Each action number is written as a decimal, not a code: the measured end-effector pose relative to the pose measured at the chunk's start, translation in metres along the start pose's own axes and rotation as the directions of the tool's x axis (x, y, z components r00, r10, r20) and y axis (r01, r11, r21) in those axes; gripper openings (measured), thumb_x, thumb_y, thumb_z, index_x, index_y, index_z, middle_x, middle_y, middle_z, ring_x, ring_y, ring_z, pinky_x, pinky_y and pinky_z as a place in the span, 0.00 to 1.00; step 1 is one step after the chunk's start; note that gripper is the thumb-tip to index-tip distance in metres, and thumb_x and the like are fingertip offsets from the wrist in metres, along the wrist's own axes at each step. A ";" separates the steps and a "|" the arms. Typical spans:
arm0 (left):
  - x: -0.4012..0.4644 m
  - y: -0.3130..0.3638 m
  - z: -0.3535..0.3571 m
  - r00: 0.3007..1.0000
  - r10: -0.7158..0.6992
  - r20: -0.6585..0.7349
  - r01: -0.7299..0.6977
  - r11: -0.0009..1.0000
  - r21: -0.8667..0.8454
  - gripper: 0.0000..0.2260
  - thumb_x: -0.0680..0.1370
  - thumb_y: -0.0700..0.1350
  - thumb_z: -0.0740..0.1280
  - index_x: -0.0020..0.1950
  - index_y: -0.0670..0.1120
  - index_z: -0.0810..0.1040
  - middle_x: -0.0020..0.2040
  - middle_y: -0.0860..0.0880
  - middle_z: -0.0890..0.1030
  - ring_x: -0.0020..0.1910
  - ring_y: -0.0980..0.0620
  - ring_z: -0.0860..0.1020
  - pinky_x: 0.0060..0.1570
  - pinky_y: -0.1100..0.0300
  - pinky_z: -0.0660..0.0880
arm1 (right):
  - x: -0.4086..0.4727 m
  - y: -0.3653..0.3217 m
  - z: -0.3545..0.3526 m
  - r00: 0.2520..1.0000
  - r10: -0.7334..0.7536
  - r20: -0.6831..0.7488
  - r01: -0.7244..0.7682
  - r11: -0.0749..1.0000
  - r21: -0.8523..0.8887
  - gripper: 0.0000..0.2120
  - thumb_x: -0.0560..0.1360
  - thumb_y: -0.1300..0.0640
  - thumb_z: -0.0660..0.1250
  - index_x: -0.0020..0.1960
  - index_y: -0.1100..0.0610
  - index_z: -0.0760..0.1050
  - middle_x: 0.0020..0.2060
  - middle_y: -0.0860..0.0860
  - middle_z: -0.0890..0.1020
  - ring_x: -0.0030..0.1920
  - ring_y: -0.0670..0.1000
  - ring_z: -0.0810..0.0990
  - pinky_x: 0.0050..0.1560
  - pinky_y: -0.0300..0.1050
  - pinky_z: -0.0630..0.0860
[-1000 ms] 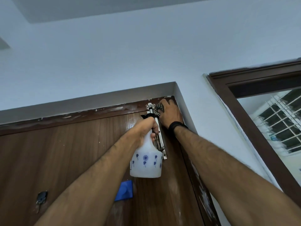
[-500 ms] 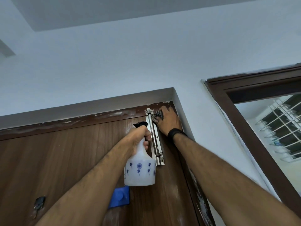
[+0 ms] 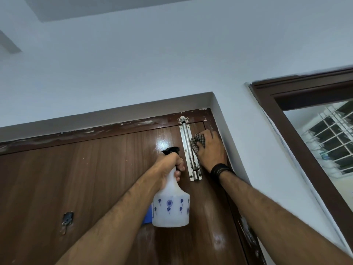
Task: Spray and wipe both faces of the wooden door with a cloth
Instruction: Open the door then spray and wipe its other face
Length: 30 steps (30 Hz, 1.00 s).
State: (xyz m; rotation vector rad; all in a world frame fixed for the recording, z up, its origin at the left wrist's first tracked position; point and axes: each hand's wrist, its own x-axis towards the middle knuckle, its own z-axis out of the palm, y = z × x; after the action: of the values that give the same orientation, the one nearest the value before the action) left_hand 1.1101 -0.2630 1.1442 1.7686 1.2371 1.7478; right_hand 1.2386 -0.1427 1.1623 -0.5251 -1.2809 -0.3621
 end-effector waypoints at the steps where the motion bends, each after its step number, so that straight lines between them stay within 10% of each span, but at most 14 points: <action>1: -0.001 0.004 -0.004 1.000 0.004 0.000 -0.004 1.000 -0.007 0.07 0.70 0.30 0.62 0.45 0.39 0.74 0.38 0.44 0.76 0.23 0.54 0.67 0.25 0.61 0.70 | 0.004 -0.004 -0.002 0.999 0.039 0.017 -0.039 0.999 0.016 0.11 0.77 0.57 0.67 0.59 0.53 0.72 0.57 0.54 0.75 0.55 0.54 0.76 0.52 0.44 0.72; 4: -0.005 0.017 -0.014 1.000 0.022 -0.019 -0.022 1.000 -0.005 0.07 0.70 0.30 0.62 0.44 0.39 0.74 0.37 0.44 0.76 0.22 0.54 0.68 0.24 0.62 0.70 | 0.018 -0.021 -0.012 0.974 0.224 0.017 -0.223 0.958 0.182 0.07 0.79 0.56 0.67 0.55 0.52 0.71 0.55 0.51 0.76 0.55 0.53 0.77 0.51 0.41 0.68; 10: -0.005 0.050 -0.041 0.992 0.089 -0.094 -0.091 0.995 -0.026 0.06 0.69 0.31 0.61 0.40 0.40 0.73 0.37 0.43 0.74 0.22 0.54 0.67 0.25 0.63 0.70 | 0.048 -0.103 -0.001 0.997 -0.070 0.034 0.063 0.985 0.160 0.13 0.80 0.56 0.65 0.63 0.57 0.70 0.59 0.52 0.73 0.55 0.49 0.73 0.53 0.38 0.67; 15: -0.001 0.054 -0.070 0.987 0.087 -0.137 -0.083 0.996 0.036 0.07 0.68 0.30 0.62 0.41 0.40 0.75 0.34 0.44 0.75 0.23 0.54 0.68 0.23 0.64 0.70 | 0.052 -0.125 0.051 0.989 0.040 0.143 -0.046 0.998 0.039 0.18 0.79 0.56 0.68 0.64 0.61 0.67 0.59 0.59 0.76 0.58 0.59 0.77 0.53 0.50 0.73; 23: 0.005 0.058 -0.140 0.970 0.121 -0.213 -0.094 0.986 0.135 0.06 0.69 0.30 0.62 0.39 0.39 0.75 0.37 0.43 0.76 0.23 0.54 0.68 0.25 0.62 0.70 | 0.066 -0.148 0.096 0.965 0.218 -0.143 -0.223 0.975 -0.013 0.18 0.79 0.58 0.67 0.66 0.64 0.68 0.62 0.59 0.73 0.61 0.58 0.74 0.57 0.49 0.74; 30: 0.012 0.058 -0.201 0.956 0.142 -0.258 -0.086 0.973 0.215 0.06 0.69 0.31 0.61 0.40 0.39 0.75 0.35 0.44 0.76 0.23 0.54 0.69 0.26 0.62 0.72 | 0.058 -0.169 0.111 0.999 0.025 -0.044 -0.025 1.000 0.001 0.21 0.78 0.53 0.69 0.65 0.63 0.71 0.61 0.59 0.75 0.61 0.58 0.75 0.59 0.51 0.73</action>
State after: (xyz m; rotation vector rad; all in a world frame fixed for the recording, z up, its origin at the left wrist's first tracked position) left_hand 0.9395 -0.3494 1.2300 1.7850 1.4964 2.0515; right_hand 1.0738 -0.2189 1.2686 -0.5298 -1.2308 -0.3504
